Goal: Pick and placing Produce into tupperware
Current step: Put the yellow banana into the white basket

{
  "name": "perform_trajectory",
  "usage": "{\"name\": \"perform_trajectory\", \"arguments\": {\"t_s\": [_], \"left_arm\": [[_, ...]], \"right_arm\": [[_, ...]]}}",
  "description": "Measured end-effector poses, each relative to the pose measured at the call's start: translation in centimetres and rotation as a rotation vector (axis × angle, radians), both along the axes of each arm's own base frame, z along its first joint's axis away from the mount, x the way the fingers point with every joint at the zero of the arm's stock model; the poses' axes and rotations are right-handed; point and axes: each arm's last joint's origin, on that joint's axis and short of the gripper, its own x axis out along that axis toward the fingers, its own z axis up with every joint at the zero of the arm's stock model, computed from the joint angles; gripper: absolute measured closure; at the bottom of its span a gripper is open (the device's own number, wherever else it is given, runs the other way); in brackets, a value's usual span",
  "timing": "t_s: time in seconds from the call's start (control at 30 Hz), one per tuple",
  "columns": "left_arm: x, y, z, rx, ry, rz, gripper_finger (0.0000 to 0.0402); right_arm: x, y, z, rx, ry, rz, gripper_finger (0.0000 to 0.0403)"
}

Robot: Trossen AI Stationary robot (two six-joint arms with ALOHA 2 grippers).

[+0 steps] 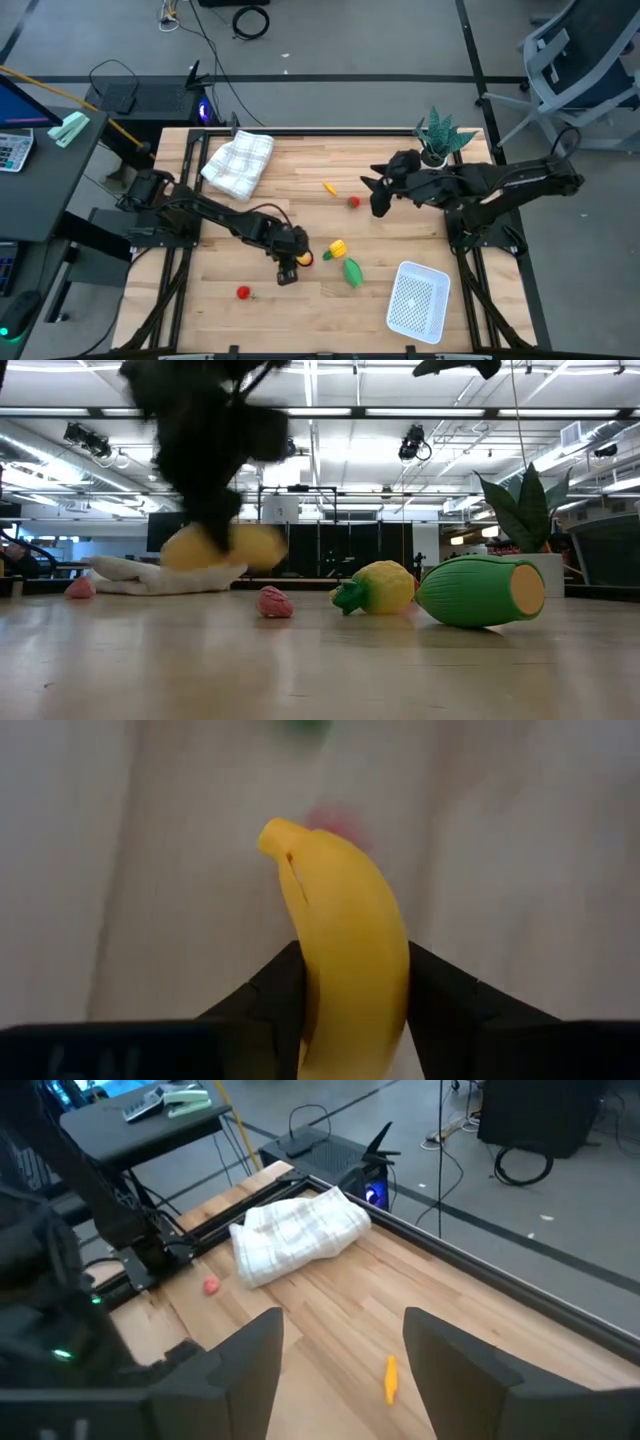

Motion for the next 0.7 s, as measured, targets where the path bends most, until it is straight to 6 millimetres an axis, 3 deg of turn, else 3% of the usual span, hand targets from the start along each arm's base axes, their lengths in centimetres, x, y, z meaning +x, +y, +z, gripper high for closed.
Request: {"name": "perform_trajectory", "arguments": {"t_s": [0.23,0.4,0.5,0.7], "left_arm": [[4.0,-0.7,8.1,0.135,-0.323,-0.229,0.0259],[6.7,0.5,13.0,0.242,-0.493,-0.269,0.0253],[9.5,1.3,14.6,0.264,-0.573,-0.244,0.0257],[16.6,1.2,14.6,0.248,-0.671,-0.186,0.0251]], "right_arm": [[-3.1,-0.6,1.0,0.001,0.022,-0.003,0.0192],[-5.8,-1.1,1.6,-0.006,0.039,-0.002,0.0196],[-7.3,-1.4,2.1,-0.006,0.032,-0.001,0.0198],[-10.1,-1.9,2.7,-0.071,0.051,0.036,0.0199]]}}
